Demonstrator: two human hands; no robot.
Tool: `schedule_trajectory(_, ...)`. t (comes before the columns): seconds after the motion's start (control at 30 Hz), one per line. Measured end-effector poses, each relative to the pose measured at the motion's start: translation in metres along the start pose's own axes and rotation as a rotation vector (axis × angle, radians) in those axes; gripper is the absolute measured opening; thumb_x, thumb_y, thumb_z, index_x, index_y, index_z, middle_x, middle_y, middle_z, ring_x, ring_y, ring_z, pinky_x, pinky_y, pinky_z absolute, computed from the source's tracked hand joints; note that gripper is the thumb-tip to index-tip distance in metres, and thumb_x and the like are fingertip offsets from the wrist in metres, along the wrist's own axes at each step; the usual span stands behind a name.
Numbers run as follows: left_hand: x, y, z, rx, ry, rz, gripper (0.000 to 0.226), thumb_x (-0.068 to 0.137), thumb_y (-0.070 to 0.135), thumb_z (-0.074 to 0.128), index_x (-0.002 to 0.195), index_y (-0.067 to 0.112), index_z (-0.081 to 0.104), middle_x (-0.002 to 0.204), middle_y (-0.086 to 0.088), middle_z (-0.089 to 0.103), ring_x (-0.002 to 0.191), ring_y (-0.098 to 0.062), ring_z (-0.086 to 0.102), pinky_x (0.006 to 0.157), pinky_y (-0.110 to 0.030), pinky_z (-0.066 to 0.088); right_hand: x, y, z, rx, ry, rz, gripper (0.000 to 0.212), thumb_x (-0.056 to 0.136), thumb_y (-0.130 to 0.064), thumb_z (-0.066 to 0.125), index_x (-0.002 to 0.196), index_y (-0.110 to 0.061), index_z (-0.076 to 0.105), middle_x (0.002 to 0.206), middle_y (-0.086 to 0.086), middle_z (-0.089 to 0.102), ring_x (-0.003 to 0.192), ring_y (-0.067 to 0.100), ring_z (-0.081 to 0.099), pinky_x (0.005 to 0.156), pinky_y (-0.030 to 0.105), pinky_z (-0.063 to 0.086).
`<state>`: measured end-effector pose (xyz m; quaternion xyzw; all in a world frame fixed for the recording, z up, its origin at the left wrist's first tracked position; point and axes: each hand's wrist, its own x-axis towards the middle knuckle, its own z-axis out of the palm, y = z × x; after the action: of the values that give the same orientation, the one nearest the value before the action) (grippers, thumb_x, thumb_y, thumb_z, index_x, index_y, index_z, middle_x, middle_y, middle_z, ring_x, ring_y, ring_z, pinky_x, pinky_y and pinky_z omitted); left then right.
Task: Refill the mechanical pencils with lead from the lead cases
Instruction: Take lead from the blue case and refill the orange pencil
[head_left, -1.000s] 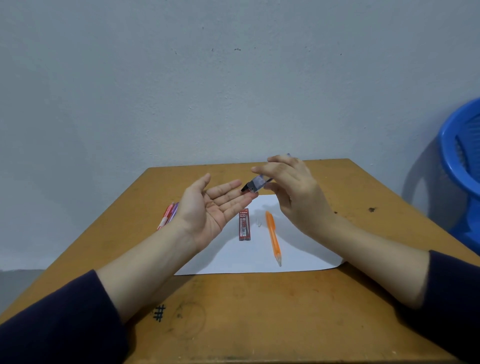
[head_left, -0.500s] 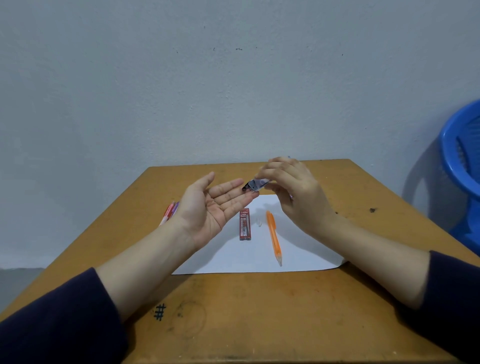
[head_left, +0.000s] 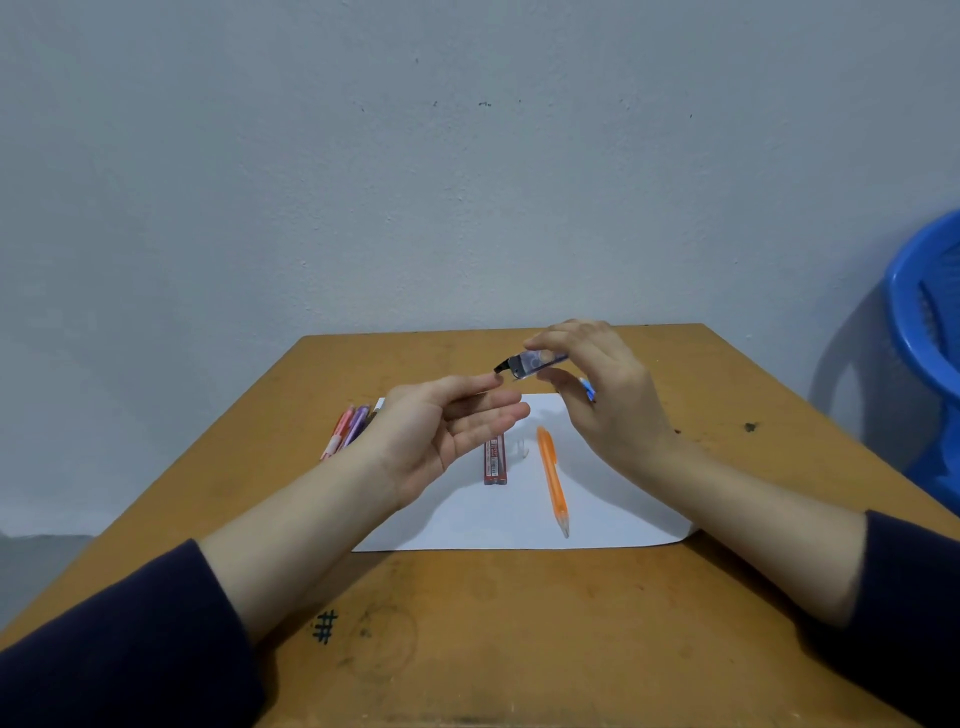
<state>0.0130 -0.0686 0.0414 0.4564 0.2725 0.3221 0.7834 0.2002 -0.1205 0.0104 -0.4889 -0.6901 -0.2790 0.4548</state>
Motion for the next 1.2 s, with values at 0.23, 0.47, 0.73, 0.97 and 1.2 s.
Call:
schedule_trajectory(0.23,-0.0010,-0.0033,0.0007,0.086,0.009,0.019,0.017,0.085,0.001,0.065,0.098,-0.010,0.066,0.094,-0.024,0.071,0.084,-0.029,0.072,0.076,-0.029,0.059,-0.0011,-0.0051,0.0033,0.006,0.006,-0.007,0.022,0.085,-0.003,0.062,0.106,-0.008,0.066,0.103,0.003,0.066,0.100,0.023,0.059,0.080,0.046,0.049)
schedule_trajectory(0.47,-0.0023,-0.0037,0.0008,0.078,0.032,0.024,0.016,0.082,0.000,0.067,0.094,-0.010,0.066,0.086,-0.022,0.072,0.076,-0.027,0.073,0.068,-0.026,0.060,-0.0020,-0.0060,0.0043,-0.006,0.002,-0.003,0.021,0.086,-0.006,0.062,0.106,-0.007,0.067,0.101,0.006,0.066,0.097,0.024,0.060,0.078,0.046,0.050)
schedule_trajectory(0.73,-0.0022,-0.0045,-0.0005,0.141,0.087,0.110,0.007,0.084,0.003,0.067,0.085,-0.004,0.068,0.079,-0.015,0.073,0.074,-0.024,0.073,0.070,-0.024,0.059,-0.0028,-0.0060,0.0051,-0.028,-0.004,0.021,0.021,0.088,-0.012,0.059,0.107,-0.009,0.067,0.101,0.005,0.066,0.095,0.023,0.060,0.077,0.044,0.050)
schedule_trajectory(0.97,-0.0023,-0.0040,-0.0022,0.218,0.153,0.264,0.006,0.084,0.002,0.067,0.082,-0.002,0.070,0.082,-0.016,0.073,0.080,-0.026,0.073,0.065,-0.023,0.057,-0.0027,-0.0062,0.0043,-0.037,0.016,0.082,0.021,0.089,-0.018,0.057,0.106,-0.010,0.066,0.100,0.003,0.066,0.094,0.019,0.058,0.078,0.040,0.050)
schedule_trajectory(1.2,0.0001,-0.0045,-0.0030,0.214,0.207,0.380,0.005,0.086,0.001,0.065,0.087,-0.003,0.068,0.083,-0.013,0.074,0.081,-0.023,0.073,0.070,-0.024,0.057,-0.0022,-0.0093,0.0039,-0.019,0.017,0.140,0.021,0.088,-0.019,0.061,0.107,-0.010,0.066,0.100,0.002,0.066,0.095,0.013,0.056,0.078,0.031,0.050)
